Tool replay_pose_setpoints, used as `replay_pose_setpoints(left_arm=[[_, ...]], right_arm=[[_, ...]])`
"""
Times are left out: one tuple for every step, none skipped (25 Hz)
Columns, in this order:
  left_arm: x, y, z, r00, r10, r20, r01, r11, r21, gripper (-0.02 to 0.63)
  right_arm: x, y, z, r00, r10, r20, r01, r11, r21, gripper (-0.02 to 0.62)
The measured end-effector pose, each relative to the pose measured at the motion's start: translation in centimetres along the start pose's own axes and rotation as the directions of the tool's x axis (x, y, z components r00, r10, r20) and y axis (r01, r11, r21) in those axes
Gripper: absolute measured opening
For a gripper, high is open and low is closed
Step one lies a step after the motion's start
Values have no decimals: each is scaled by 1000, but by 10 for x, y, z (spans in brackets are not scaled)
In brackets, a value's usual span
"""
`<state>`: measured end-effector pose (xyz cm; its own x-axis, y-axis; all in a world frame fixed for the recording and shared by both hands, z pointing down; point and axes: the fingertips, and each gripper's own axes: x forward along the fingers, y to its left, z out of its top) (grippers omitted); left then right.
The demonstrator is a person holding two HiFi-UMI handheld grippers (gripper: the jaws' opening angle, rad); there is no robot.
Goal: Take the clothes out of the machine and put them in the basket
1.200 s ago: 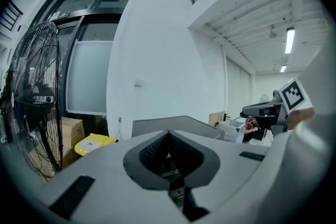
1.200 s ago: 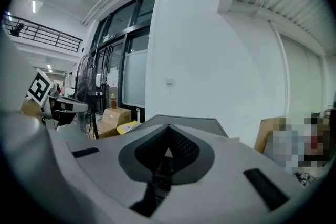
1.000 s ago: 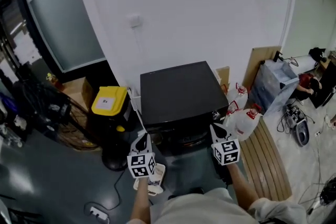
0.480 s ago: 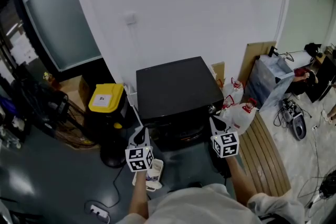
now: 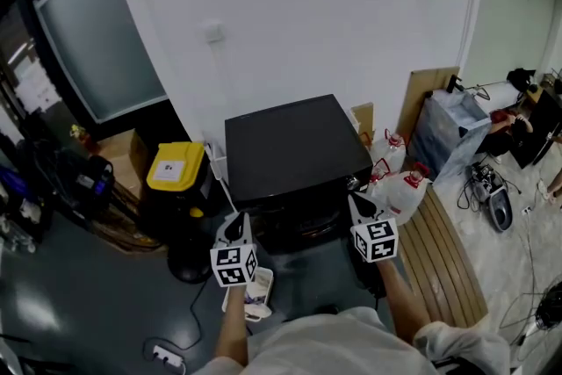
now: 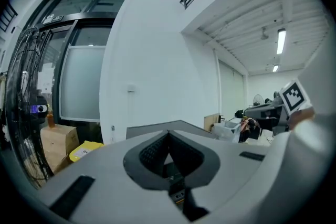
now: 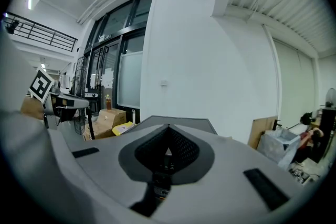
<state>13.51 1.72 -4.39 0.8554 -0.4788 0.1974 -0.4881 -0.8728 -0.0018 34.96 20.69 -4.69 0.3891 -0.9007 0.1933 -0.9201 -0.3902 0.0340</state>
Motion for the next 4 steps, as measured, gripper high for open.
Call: replay_pose_setpoints(left_arm=[[1, 0, 0, 1000, -1, 0, 1, 1000, 0, 19], [1, -1, 1, 1000, -1, -1, 1, 1000, 1, 18], [2, -1, 1, 1000, -1, -3, 1, 1000, 1, 19], [2, -1, 2, 1000, 0, -5, 0, 1000, 2, 18]], right_arm=[[0, -1, 0, 1000, -1, -2, 1, 1000, 1, 23], [0, -1, 0, 1000, -1, -3, 1, 1000, 3, 23], [1, -2, 0, 1000, -1, -5, 1, 1000, 5, 23], [1, -3, 0, 1000, -1, -6, 1, 1000, 7, 23]])
